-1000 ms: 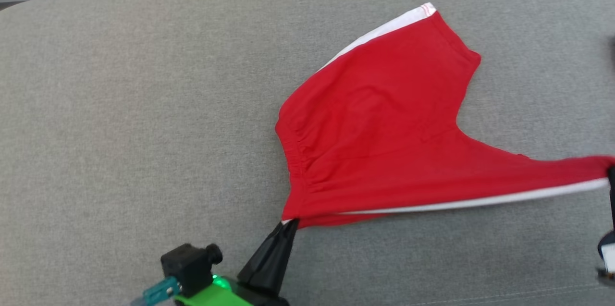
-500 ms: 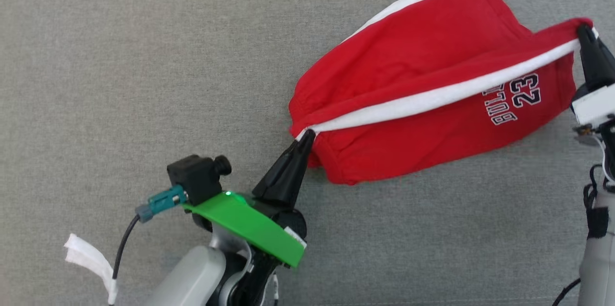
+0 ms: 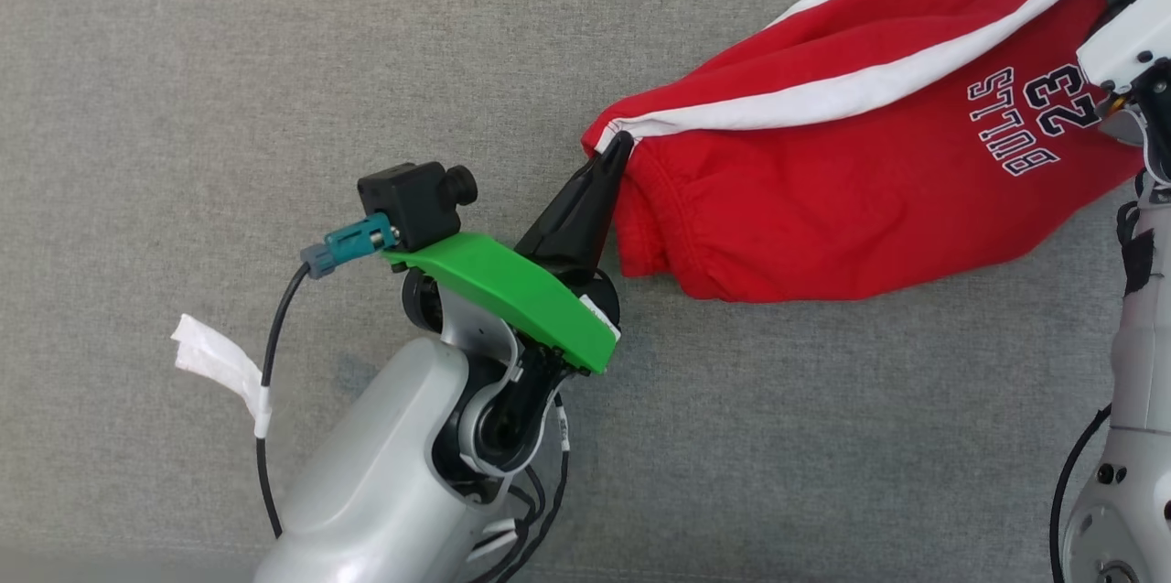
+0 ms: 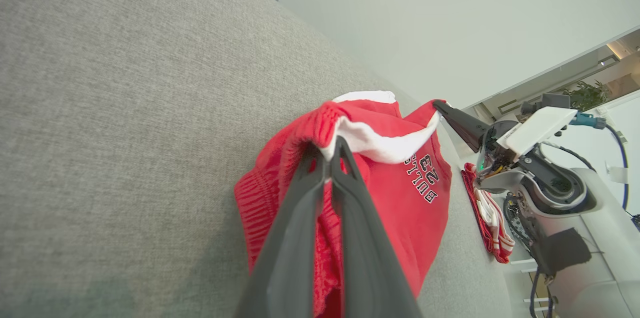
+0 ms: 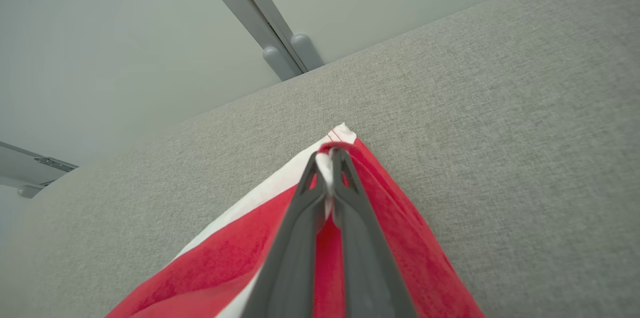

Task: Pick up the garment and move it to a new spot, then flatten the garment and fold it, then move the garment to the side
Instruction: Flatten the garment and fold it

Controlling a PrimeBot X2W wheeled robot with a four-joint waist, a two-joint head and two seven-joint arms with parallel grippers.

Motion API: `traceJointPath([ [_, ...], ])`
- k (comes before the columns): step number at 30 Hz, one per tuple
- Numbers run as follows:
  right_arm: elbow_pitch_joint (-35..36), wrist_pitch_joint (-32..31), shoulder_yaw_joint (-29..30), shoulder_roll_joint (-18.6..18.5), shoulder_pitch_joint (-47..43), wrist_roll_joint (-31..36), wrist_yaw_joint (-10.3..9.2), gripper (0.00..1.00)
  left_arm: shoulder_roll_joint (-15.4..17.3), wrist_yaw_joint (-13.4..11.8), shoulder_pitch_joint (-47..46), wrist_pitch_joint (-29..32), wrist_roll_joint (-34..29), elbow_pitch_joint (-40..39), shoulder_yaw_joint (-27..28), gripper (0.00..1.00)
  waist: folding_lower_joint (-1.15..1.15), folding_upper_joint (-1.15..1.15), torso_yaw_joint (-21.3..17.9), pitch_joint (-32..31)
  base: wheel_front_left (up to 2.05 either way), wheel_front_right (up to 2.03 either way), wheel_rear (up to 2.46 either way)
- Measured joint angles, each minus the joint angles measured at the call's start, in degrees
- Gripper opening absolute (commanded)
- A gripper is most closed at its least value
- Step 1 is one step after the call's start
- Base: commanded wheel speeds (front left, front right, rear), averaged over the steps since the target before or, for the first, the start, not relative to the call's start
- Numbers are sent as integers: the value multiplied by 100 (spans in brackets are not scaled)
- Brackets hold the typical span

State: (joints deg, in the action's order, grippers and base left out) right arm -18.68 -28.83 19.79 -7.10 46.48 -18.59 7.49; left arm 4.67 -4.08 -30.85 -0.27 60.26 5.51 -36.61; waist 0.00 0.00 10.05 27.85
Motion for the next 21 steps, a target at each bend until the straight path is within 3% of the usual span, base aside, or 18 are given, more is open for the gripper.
traceJointPath([
  [11,-1044,303,22,-201,668,419,0,0,-147,11,-236,-238,241,570,-79,0,0,0,143,58,0,0,0],
  [12,-1092,331,23,-222,700,449,0,0,-149,9,-260,-244,269,582,-87,5,0,0,153,57,0,0,0],
  [13,-1154,354,22,-250,746,530,0,6,-151,4,-286,-264,293,598,-103,33,0,0,164,61,0,0,0],
  [14,-1204,383,27,-257,800,565,0,26,-157,-7,-307,-286,313,621,-114,49,0,0,172,70,0,0,0],
  [15,-1247,405,38,-258,826,575,0,100,-164,-40,-321,-304,319,643,-124,95,0,0,178,75,0,0,0],
  [16,-1299,438,49,-245,844,575,0,100,-166,-52,-335,-336,330,665,-135,100,0,0,185,77,0,0,0],
  [21,-1407,731,13,-194,866,491,0,100,-170,-208,-379,-502,322,788,-215,100,0,0,174,59,0,0,0],
])
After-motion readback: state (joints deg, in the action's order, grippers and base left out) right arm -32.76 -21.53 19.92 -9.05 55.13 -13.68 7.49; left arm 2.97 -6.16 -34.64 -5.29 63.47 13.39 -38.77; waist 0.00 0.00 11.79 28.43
